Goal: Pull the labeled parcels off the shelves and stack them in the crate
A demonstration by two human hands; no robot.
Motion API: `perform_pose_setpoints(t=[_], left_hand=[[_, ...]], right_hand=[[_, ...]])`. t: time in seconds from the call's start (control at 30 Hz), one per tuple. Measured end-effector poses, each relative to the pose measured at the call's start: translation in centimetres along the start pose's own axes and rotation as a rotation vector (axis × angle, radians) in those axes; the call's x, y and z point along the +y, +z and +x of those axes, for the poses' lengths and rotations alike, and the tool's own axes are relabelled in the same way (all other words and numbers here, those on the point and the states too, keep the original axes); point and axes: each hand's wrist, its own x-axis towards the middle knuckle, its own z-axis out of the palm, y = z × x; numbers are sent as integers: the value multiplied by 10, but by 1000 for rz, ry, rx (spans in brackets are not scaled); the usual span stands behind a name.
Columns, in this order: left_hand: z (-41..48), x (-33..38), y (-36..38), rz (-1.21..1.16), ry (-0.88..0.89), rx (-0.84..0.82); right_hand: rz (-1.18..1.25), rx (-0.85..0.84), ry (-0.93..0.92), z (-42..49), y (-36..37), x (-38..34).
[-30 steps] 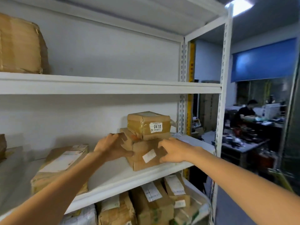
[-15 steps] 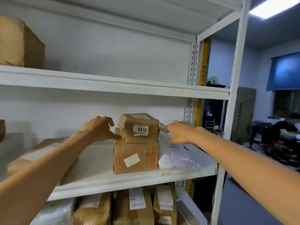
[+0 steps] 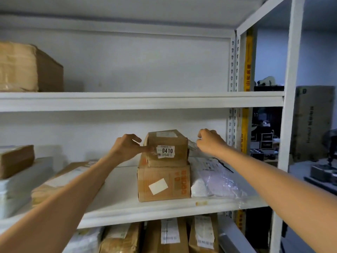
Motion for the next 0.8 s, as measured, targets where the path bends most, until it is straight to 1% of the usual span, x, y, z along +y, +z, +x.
perform_pose_setpoints(t=[0.07,0.1,0.17,0.2,0.27,0.33,0.43,0.5,0.67,0.8], left_hand=[[4,1,8,-198,-20,-4],[5,2,12,-302,-37,-21],[4,7,19,-508,-98,-88],[3,9,22,-555,-123,-117],[2,12,27,-551,-144,-131],[2,14,33,-561,-164,-74],[-1,16,40,-633,-207,15],[-6,14,44,-709,-229,45],[-18,10,43,-902,-181,-20],[-44,1,44,-1030,-127,5]], right_hand=[[270,41,90,9,9,-5],[356,42,126,12,13,-8],[498,-13,171,15,23,-12],[562,-53,184,17,30,-13],[648,-118,195,20,43,-12],[742,-126,196,35,63,-1],[829,-107,210,26,60,-10],[877,-89,201,15,56,-15],[1000,-38,120,-10,55,-14],[1029,-17,46,-39,58,-11]])
